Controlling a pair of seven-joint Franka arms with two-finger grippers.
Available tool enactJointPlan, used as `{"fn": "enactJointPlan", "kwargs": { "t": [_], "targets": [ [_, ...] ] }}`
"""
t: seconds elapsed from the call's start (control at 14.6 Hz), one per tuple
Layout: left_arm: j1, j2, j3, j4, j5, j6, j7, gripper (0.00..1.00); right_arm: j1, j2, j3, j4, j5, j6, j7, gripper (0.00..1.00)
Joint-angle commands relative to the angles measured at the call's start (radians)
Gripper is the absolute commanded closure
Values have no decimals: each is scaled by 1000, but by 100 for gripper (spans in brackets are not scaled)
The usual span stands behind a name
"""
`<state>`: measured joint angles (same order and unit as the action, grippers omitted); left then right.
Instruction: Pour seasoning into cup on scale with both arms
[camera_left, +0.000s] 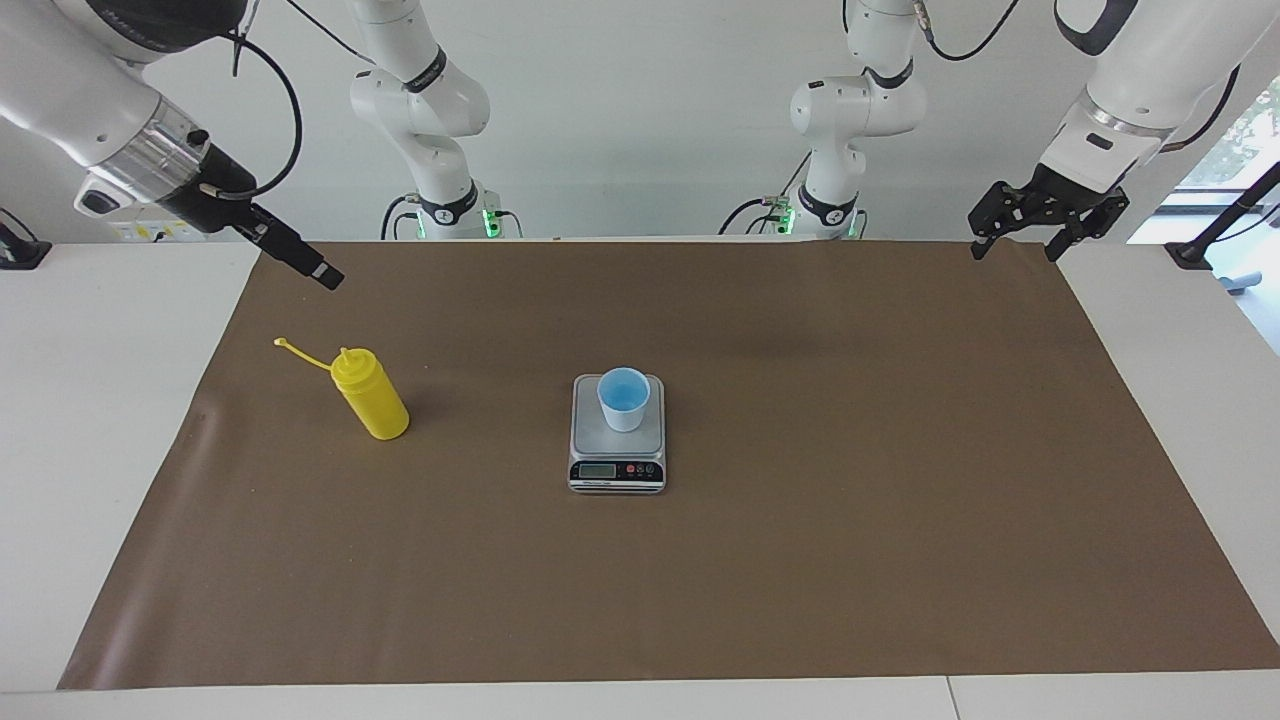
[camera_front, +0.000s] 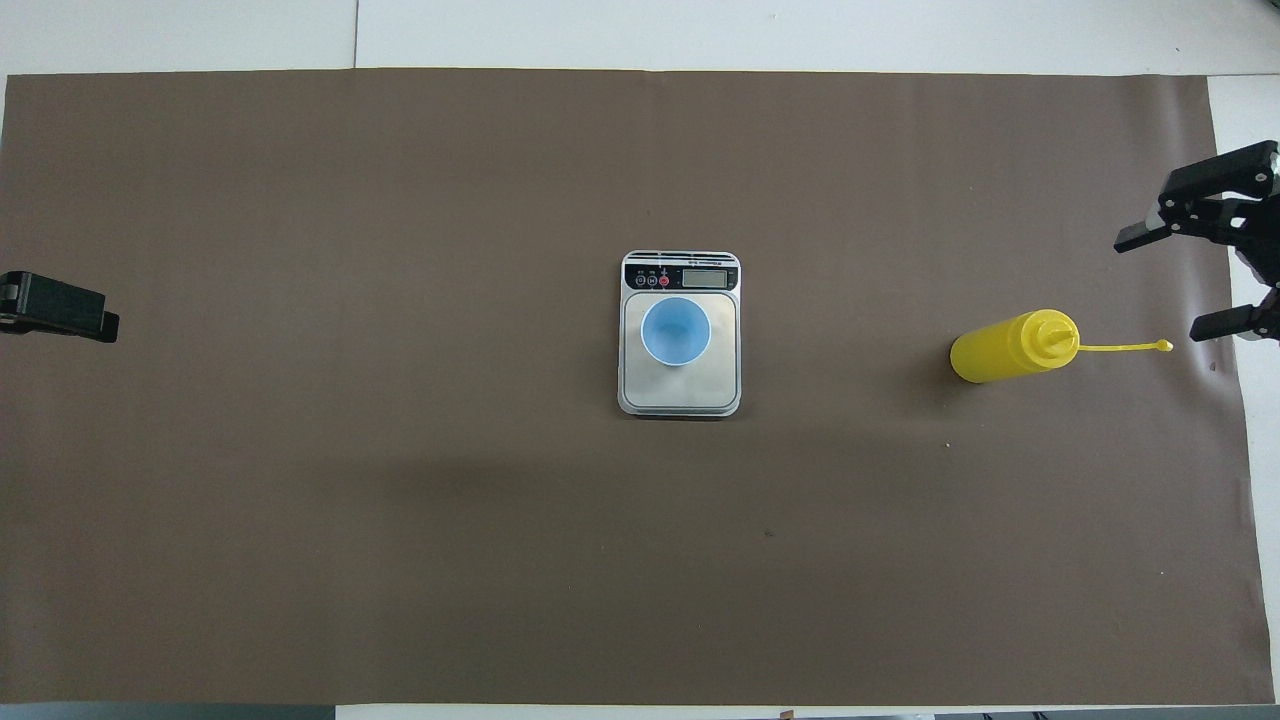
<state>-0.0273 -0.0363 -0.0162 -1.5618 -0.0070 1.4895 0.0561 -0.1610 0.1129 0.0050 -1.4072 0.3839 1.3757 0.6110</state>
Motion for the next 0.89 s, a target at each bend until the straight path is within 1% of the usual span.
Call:
{"fn": "enactJointPlan", "kwargs": {
  "t": [0.0,0.07,0.21,0.27,0.41,0.48,0.55,0.69,0.76,0.82],
  "targets": [
    [0,-22,-2,-27,16,20,-24,0,42,-24,-2,-27,-67,40,-68,0],
    [0,-22,-2,-29,16,20,-24,0,49,-25,10,-27,-151,49,-129,0],
    [0,-24,-2,-34,16,20,-22,0,76,-39,42,-38,-308,68,-325,0],
    [0,-24,-2,-32,16,20,-22,0,95,-44,35,-42,-325,65,-386,0],
    [0,-24,-2,-34,16,20,-21,0,158,-70,-28,-81,-335,62,-422,0],
    [0,-24,-2,-32,16,20,-19,0,181,-103,-36,-128,-345,72,-421,0],
    [1,-24,-2,-32,16,20,-19,0,182,-126,-37,-159,-350,77,-437,0],
    [1,-24,-2,-34,16,21,-19,0,182,-125,-55,-164,-356,88,-648,0],
    [1,-24,-2,-34,16,22,-19,0,182,-127,-80,-168,-355,126,-724,0],
    [1,-24,-2,-34,16,22,-19,0,182,-127,-94,-168,-355,149,-734,0]
  ]
}}
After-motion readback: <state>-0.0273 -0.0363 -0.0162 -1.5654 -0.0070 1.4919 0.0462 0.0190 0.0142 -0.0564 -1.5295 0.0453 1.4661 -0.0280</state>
